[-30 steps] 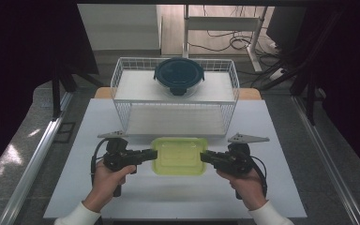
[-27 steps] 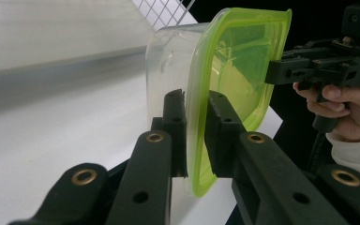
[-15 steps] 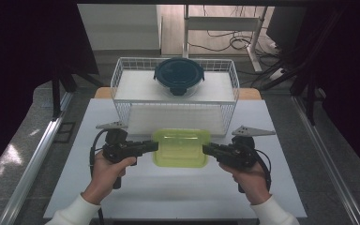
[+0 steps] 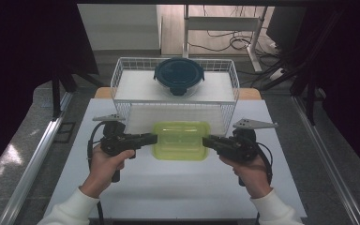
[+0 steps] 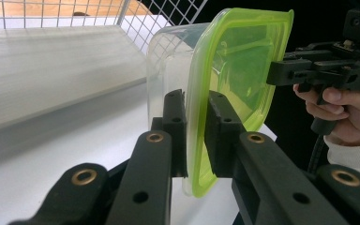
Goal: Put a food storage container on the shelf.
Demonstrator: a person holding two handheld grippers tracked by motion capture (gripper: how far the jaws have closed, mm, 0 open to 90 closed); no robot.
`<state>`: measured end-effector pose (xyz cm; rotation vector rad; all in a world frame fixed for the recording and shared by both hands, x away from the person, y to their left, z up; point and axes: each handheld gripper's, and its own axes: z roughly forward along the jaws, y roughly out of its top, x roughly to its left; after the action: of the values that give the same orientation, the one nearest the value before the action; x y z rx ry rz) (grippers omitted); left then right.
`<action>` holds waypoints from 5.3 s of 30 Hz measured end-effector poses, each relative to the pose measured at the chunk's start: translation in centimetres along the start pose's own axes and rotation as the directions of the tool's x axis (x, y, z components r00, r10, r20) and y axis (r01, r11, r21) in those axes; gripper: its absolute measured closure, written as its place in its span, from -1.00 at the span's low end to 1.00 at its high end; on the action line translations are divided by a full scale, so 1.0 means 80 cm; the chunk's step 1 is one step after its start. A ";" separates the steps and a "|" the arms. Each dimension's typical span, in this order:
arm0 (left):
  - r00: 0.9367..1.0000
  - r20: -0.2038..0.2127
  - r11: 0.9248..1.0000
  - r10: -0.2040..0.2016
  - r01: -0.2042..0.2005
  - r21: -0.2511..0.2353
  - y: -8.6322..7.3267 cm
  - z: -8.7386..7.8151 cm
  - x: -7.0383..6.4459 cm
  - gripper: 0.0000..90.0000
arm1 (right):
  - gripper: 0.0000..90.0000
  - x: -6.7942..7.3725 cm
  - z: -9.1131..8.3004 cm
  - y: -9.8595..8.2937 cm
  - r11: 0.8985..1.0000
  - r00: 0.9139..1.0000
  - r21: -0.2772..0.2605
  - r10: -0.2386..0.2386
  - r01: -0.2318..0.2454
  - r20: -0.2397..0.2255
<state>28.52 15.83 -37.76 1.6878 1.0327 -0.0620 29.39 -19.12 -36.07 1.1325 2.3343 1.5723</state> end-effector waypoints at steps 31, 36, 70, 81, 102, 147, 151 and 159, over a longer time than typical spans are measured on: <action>1.000 0.009 0.999 0.009 -0.008 -0.043 0.077 -0.004 0.008 0.78 | 0.73 -0.014 0.001 0.079 0.999 1.000 -0.044 -0.016 0.017 0.009; 1.000 0.025 0.999 0.005 -0.004 -0.053 0.085 -0.007 0.009 0.78 | 0.73 -0.014 -0.002 0.088 0.998 1.000 -0.061 -0.018 0.018 -0.005; 1.000 -0.006 0.999 0.001 -0.002 -0.048 0.215 -0.015 0.023 0.78 | 0.75 -0.045 0.013 0.203 0.994 0.998 -0.099 0.055 -0.056 -0.017; 0.996 0.001 0.994 -0.093 0.092 -0.052 0.248 -0.004 0.049 0.78 | 0.75 -0.065 0.029 0.239 0.992 0.994 -0.060 0.108 -0.109 -0.021; 0.956 -0.025 0.954 -0.292 0.289 -0.084 0.254 0.040 0.103 0.59 | 0.56 -0.139 0.093 0.241 0.914 0.913 -0.033 0.402 -0.405 -0.073; 0.976 -0.174 0.992 0.128 -0.127 0.012 -0.043 -0.030 0.025 -0.46 | -0.42 -0.060 -0.031 -0.028 0.996 0.994 0.043 -0.077 0.073 0.083; 0.970 -0.201 0.990 0.138 -0.133 0.040 -0.066 -0.023 0.026 -0.46 | -0.43 -0.055 -0.022 -0.055 0.993 0.992 0.088 -0.088 0.080 0.085; 0.969 -0.206 0.989 0.138 -0.124 0.078 -0.078 -0.013 0.030 -0.45 | -0.44 -0.056 0.000 -0.085 0.985 0.993 0.158 -0.085 0.071 0.080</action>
<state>25.43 18.21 -43.32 1.8473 1.0818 0.1751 29.10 -23.19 -43.14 1.1006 2.4466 1.3085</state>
